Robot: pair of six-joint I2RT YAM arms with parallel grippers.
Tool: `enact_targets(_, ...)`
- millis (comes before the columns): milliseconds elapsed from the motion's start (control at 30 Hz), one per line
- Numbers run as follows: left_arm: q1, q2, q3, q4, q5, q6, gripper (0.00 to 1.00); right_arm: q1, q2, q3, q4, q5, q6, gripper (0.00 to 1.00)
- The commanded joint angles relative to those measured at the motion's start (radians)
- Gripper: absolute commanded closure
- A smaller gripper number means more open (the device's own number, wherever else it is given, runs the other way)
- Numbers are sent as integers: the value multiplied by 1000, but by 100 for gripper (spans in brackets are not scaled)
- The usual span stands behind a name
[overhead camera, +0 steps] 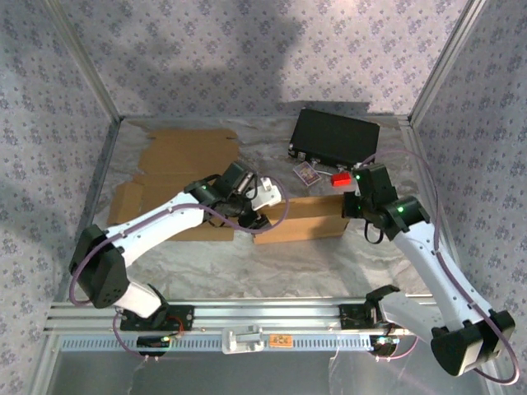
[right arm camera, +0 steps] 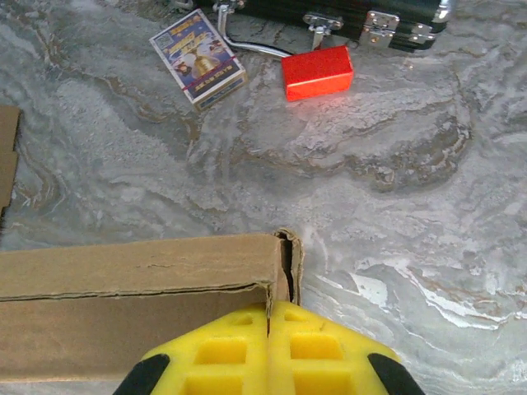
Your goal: Fold the paper box
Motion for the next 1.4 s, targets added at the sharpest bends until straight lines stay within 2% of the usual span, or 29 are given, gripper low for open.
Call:
enact_targets(0,-6,9,28,20,-59,-8,24,-1,-27,-23,-18,11,28,100)
enact_targets(67,-6,-10,15,27,-61,-23,13,-1,-31,-30,-19,13,31,100)
enact_targets(100,-6,-27,4,33,-67,-36,12,-1,-32,-33,-18,15,33,100)
enact_targets(533,-1,-230,-68,5,-151,-189,12,-2,-27,-27,-10,11,33,100)
enact_targets(600,30,-253,-43,-22,-164,-272,14,-4,-23,-22,-12,10,31,100)
enact_targets(667,88,-262,-4,-78,-136,-370,20,-3,-21,-21,-15,8,30,100)
enact_targets(767,181,-226,84,-227,-6,-476,31,-4,-19,-20,-13,0,29,100)
enact_targets(833,207,-185,142,-320,74,-481,38,-3,-19,-20,-14,-4,29,100)
enact_targets(900,205,-159,180,-378,116,-466,44,-4,-15,-18,-15,-6,28,100)
enact_targets(1000,187,-151,189,-377,132,-456,46,-6,-15,-18,-15,-8,29,100)
enact_targets(1367,126,-41,262,-415,43,-350,49,-10,-13,-15,-20,-20,26,100)
